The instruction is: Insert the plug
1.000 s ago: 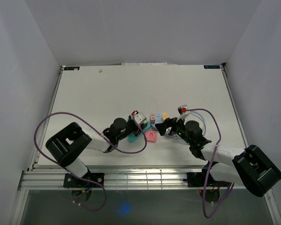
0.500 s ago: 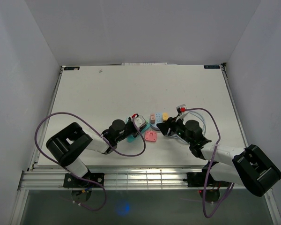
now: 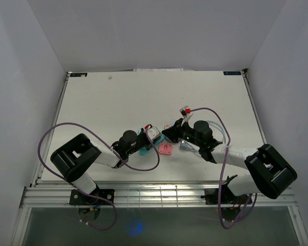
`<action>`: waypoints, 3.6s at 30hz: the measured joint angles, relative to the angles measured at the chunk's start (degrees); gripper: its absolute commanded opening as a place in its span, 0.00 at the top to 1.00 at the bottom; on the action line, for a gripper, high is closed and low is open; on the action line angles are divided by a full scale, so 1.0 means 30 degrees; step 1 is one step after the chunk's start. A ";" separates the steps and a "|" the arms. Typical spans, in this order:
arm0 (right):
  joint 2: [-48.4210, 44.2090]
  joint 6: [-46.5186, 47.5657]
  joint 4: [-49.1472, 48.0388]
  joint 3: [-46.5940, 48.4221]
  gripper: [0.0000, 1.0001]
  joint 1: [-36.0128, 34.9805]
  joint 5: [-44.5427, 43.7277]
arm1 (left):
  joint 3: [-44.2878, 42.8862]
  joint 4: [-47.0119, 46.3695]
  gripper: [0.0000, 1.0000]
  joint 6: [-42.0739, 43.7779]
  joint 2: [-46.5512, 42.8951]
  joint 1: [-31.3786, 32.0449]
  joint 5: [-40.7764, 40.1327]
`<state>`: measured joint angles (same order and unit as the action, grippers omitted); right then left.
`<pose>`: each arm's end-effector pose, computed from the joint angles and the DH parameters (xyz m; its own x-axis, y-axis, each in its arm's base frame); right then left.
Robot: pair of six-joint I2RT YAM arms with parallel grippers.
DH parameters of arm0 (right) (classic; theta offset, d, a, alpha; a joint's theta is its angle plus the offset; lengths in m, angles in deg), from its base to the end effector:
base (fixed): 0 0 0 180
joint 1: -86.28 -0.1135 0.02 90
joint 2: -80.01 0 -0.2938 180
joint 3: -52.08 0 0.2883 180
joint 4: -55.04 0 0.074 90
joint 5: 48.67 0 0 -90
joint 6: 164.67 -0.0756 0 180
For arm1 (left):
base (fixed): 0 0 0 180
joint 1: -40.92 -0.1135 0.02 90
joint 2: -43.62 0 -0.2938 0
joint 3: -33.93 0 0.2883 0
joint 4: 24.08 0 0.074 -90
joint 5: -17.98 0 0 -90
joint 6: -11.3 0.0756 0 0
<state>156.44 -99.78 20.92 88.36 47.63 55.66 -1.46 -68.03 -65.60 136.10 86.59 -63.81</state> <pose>0.2366 0.2131 0.1977 -0.4127 0.1965 -0.8895 -0.6872 0.5738 0.4456 0.2259 -0.2467 0.1312 0.0278 0.2926 -0.9558 0.8202 0.5399 0.1891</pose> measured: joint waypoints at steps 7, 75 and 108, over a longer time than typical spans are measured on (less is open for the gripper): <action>0.2135 -0.0860 0.0532 0.2069 0.92 -0.0022 0.1348 | -0.0022 0.0029 1.00 0.0000 0.0015 0.0000 -0.0007; 0.5858 -0.4007 0.1392 0.1056 0.92 0.0029 0.0488 | -0.0226 -0.0510 1.00 -0.0058 0.0976 -0.0036 -0.0437; 0.4415 -0.4350 0.0882 0.2732 0.92 0.0015 0.0117 | -0.0204 -0.0495 1.00 -0.0087 0.1035 -0.0051 -0.0517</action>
<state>169.68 -112.82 23.57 96.56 47.67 56.01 -2.07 -69.52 -65.86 139.21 86.44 -65.37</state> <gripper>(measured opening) 0.078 0.412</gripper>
